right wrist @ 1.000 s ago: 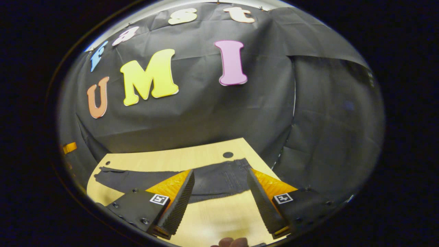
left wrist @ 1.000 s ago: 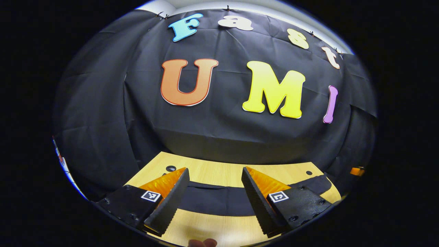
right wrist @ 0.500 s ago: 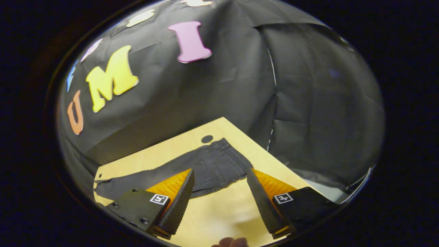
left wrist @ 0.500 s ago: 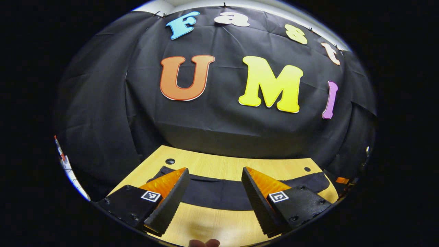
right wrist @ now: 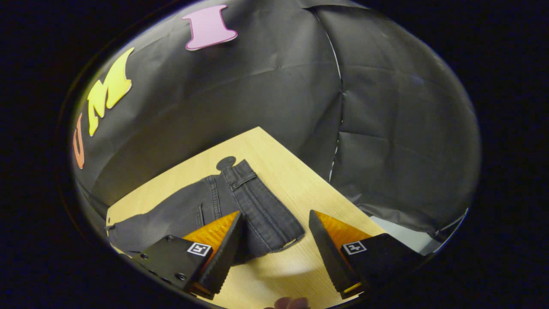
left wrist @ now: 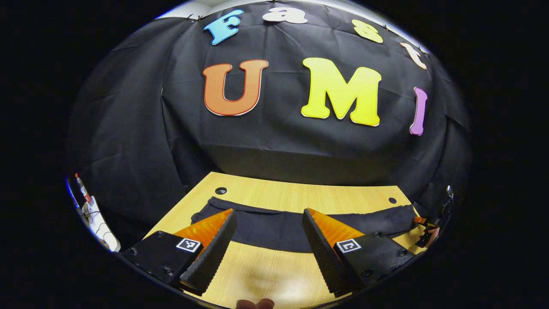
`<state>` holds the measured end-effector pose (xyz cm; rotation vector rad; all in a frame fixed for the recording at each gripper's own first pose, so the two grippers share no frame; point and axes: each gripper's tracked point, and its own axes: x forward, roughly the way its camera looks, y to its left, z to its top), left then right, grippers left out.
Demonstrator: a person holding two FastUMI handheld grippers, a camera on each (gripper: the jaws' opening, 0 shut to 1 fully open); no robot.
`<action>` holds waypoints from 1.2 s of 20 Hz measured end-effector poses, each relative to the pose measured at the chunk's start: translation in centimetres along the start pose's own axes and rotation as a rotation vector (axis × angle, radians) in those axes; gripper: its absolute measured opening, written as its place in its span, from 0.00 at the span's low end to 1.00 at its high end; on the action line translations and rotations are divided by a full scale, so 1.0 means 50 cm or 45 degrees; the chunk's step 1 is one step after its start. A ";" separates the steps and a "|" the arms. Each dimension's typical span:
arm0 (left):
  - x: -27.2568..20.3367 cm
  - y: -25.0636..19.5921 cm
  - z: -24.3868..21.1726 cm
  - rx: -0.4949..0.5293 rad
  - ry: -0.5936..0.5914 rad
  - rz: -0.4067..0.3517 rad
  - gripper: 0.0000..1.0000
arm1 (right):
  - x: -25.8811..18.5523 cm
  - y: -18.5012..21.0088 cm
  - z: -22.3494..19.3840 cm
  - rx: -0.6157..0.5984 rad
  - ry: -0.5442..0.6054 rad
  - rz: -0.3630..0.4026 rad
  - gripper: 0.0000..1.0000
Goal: Grasp the waist and the cuffs of the jeans and fold them to make the two legs overlap; first hold the waist and fold one-third of the jeans toward the cuffs, then hold the cuffs and fold the remaining one-third in the same direction to finish folding.
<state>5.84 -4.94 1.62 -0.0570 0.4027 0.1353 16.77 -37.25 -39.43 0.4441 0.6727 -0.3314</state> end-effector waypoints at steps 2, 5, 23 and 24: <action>0.002 0.001 -0.002 -0.004 0.002 0.004 0.99 | 0.005 -0.010 -0.013 -0.008 0.011 0.015 0.95; 0.006 0.012 -0.016 -0.028 0.024 0.018 0.99 | 0.000 -0.001 -0.013 0.005 0.026 0.047 0.82; -0.011 0.291 -0.080 -0.253 -0.062 0.115 0.99 | -0.474 0.390 0.178 -0.351 -0.281 0.256 0.02; -0.014 0.311 -0.075 -0.250 -0.078 0.113 0.99 | -0.507 0.432 0.162 -0.384 -0.296 0.292 0.02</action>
